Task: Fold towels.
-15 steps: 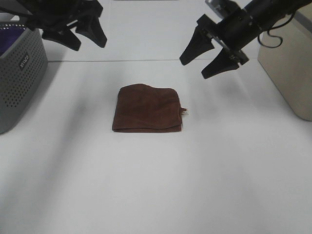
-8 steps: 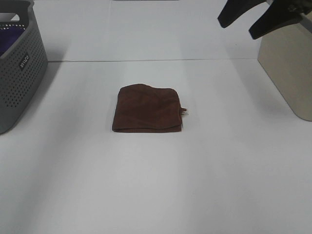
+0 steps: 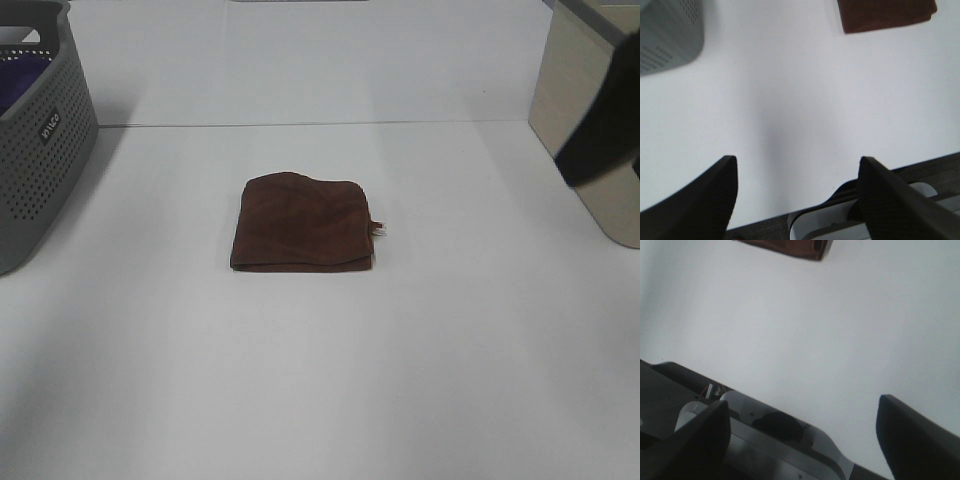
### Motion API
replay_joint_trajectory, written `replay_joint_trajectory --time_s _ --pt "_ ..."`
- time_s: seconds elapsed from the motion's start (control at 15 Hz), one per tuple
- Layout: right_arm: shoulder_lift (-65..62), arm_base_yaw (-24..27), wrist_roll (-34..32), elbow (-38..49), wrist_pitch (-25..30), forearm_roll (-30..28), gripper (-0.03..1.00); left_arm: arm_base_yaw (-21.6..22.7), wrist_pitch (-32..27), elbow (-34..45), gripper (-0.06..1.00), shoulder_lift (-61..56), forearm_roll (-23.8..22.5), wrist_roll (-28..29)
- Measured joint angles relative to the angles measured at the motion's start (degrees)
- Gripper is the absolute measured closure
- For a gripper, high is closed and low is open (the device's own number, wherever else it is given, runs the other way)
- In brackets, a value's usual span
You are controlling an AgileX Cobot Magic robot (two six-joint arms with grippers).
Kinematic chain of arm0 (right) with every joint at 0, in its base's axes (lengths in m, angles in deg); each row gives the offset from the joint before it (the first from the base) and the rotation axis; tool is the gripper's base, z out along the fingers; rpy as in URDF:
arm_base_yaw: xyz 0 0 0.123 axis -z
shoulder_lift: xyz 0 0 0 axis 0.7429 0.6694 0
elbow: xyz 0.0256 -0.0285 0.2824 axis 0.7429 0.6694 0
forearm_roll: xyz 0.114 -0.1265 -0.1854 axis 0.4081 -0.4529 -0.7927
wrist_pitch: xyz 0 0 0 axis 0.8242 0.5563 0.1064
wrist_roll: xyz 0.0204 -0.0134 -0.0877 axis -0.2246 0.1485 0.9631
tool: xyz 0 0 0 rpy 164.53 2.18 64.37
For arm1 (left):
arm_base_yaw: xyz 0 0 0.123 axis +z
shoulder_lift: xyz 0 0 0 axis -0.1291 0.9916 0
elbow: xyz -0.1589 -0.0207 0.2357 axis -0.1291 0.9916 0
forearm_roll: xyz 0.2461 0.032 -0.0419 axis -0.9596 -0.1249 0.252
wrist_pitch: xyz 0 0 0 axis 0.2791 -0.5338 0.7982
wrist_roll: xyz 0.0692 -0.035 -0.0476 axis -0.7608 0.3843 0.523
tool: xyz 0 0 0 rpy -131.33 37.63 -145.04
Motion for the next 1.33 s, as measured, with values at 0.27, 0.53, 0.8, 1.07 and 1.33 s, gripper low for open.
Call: replay_joint_trajectory --time_s 0.27,0.53,0.8,1.07,1.33 --pt "-11.2 0.0 -1.0 14.4 -0.4 -0.4 0.21 0.0 0.1 16.0 0.3 -13.6 0.0 0.0" --pt "-29.8 0.0 -1.0 25.5 -0.4 -7.3 0.21 0.0 0.6 23.8 0.3 -30.2 1.0 -6.4" --pt "-43.3 0.0 -1.0 29.8 -1.0 -9.7 0.21 0.0 4.4 26.5 0.3 -35.6 2.3 -10.8" --pt "-50.1 0.0 -1.0 31.7 -4.6 -10.1 0.21 0.0 7.7 31.4 0.3 -35.8 4.0 -11.7" --pt "-50.3 0.0 -1.0 32.8 -6.8 -10.3 0.21 0.0 8.2 31.4 0.3 -35.8 5.1 -14.0"
